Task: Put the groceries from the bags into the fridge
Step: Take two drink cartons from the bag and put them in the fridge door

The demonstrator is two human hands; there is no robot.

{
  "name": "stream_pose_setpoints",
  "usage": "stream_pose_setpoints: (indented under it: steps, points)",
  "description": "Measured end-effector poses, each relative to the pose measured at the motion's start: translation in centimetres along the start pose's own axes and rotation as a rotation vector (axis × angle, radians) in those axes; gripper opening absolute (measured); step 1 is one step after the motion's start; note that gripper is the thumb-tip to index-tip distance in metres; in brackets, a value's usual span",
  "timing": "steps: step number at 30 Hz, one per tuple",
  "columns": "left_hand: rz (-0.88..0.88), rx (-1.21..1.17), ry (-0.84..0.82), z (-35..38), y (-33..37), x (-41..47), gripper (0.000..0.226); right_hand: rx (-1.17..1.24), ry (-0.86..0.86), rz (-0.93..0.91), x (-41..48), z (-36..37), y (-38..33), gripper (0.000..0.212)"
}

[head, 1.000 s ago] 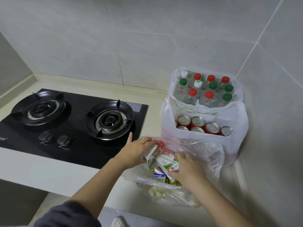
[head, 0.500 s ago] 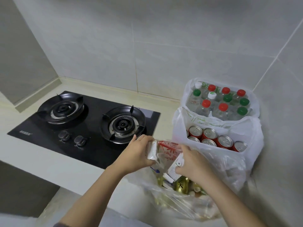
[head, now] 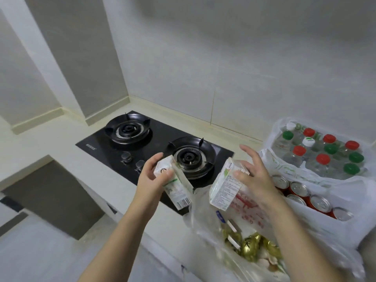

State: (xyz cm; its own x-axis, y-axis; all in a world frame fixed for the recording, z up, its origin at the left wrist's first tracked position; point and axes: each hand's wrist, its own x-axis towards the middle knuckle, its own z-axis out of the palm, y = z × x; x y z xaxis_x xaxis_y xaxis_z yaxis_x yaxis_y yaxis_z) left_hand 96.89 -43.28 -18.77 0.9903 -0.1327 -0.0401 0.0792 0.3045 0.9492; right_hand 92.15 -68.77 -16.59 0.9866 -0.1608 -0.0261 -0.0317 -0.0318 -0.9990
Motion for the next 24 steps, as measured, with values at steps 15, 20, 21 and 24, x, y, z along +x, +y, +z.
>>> stream_pose_setpoints:
  steps: [15, 20, 21, 24]
  points:
    - [-0.026, -0.970, 0.634, -9.5, 1.2, -10.1, 0.066, 0.953, -0.438, 0.835, 0.1, 20.0, 2.2, 0.048]
    - [0.180, -0.958, 0.846, -12.2, 2.1, -17.0, 0.060, 0.744, -0.664, 0.879, -3.5, 26.0, 2.3, 0.055]
    - [0.230, -0.957, 0.884, -12.9, 2.4, -18.7, 0.061, 0.708, -0.710, 0.884, -4.5, 27.3, 2.2, 0.055]
    - [0.361, -0.984, 0.998, -15.0, 3.1, -24.0, 0.059, 0.665, -0.828, 0.919, -8.2, 31.0, 1.4, 0.055]
